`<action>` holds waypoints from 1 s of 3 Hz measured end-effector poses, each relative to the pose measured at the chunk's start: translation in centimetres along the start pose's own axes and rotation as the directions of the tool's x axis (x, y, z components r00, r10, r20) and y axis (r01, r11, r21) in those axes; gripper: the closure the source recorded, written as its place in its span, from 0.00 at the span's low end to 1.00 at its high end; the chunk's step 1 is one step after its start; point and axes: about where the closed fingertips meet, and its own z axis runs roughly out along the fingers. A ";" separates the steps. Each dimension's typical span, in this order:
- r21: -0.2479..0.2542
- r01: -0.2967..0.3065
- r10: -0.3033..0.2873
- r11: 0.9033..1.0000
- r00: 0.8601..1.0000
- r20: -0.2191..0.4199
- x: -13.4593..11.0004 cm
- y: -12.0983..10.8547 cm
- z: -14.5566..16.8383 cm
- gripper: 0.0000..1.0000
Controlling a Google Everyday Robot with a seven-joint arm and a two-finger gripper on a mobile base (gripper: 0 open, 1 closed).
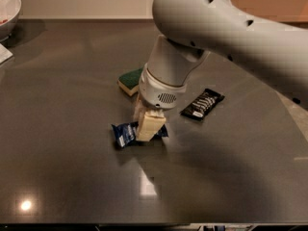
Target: Pick rxbar blueberry
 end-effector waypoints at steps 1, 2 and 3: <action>0.005 0.012 -0.012 1.000 1.000 0.009 -0.1 -0.5 -2.2 1.00; 0.023 0.052 -0.053 0.998 0.998 0.045 -0.7 -1.2 -6.8 1.00; 0.023 0.052 -0.053 0.998 0.998 0.045 -0.7 -1.2 -6.8 1.00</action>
Offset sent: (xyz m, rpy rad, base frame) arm 0.0188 -0.0213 0.0705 0.0461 -0.0255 0.0420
